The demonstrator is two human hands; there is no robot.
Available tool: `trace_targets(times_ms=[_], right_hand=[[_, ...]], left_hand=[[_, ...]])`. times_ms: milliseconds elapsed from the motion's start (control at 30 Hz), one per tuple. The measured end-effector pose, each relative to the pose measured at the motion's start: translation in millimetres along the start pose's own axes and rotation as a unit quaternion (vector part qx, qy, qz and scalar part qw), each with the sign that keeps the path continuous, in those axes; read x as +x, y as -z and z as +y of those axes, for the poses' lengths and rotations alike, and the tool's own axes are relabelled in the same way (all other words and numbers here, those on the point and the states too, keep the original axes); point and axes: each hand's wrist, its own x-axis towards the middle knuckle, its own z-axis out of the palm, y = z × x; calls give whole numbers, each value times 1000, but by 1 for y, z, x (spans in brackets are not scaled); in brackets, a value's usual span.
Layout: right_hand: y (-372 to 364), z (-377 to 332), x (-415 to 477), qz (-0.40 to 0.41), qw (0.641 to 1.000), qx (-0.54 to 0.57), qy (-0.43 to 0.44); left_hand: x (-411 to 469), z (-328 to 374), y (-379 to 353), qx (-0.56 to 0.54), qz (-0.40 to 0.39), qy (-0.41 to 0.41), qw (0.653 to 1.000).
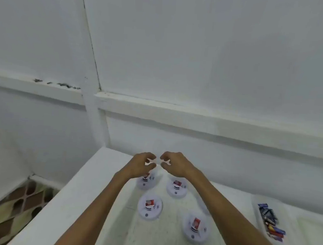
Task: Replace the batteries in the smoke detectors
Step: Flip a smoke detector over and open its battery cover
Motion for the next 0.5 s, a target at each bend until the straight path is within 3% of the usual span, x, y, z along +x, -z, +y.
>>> trace_targets(times_ms=[300,500], right_hand=[[-98,5,18,-81,990,57,-97],[-129,14,23,-53,980,119,-149]], left_hand=[[-4,-68,-41,60,-29,125,990],[-14,-77,-58,34,-30,153,987]])
